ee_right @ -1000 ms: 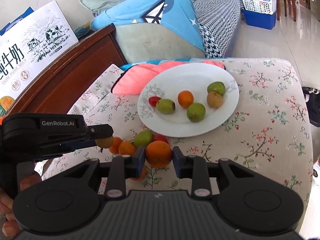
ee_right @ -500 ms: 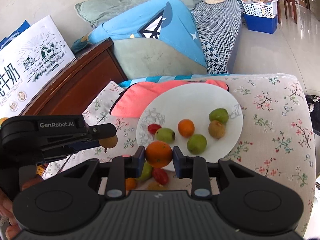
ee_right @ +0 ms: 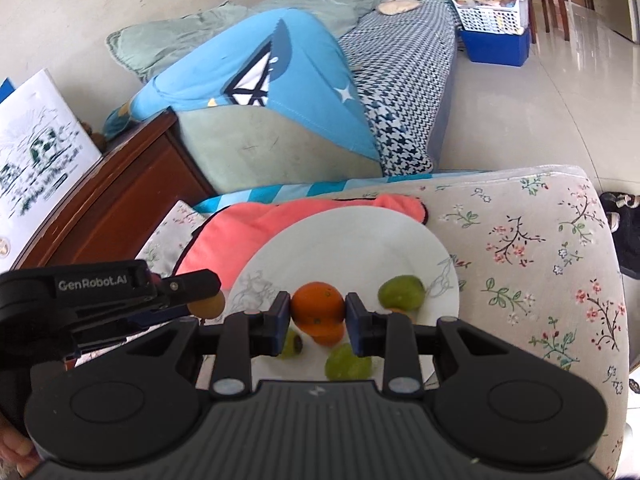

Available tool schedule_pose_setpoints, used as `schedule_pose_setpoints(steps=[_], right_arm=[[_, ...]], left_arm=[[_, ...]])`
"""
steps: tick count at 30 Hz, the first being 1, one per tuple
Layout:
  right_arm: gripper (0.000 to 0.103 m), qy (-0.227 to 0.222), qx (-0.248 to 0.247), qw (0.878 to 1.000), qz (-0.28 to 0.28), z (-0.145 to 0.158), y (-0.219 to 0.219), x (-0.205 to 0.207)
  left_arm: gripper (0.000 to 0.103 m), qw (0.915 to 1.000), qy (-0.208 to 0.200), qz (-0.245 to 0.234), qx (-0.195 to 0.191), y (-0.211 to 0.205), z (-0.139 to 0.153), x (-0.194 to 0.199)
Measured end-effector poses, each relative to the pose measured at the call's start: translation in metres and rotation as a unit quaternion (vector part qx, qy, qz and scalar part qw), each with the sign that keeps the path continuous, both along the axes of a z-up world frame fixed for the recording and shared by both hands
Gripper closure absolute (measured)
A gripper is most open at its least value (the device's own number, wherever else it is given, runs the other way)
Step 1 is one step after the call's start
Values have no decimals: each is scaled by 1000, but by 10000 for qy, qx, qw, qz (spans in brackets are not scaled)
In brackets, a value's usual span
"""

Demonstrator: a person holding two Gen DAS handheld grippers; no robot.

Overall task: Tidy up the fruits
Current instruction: 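Carry the orange and kiwi onto the plate and open both tools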

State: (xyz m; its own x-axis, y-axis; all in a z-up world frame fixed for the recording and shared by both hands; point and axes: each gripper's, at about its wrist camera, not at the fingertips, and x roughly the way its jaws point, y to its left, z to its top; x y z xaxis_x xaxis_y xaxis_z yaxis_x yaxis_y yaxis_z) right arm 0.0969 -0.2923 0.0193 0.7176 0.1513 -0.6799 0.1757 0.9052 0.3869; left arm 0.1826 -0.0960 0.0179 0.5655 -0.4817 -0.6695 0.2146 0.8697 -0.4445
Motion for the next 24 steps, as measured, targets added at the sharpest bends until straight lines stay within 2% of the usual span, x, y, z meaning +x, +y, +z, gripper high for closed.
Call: schedule_pose_setpoints(steps=[11,18,19,22,24], right_arm=[[73,140,185,9995,-206,-15,-13,17],[70,153,345,9986,-365,-17,-18,18],[70,149,342,9987,-358,-17,-17,18],[70,139,336,9988,-315,-15,-15,17],[70,125,312,9991,-276,-13,-14,17]], left_arm=[[77,9999,126,-85,-10,-13,-12,13],[75,9998,42,-168,17,-17,-9,10],[72,9998,11,-174,33,-18,-7,8],[46,9997,-166,-148,132,-19,-1,3],[39,9991,-332,-122,224,-20,5,-1]])
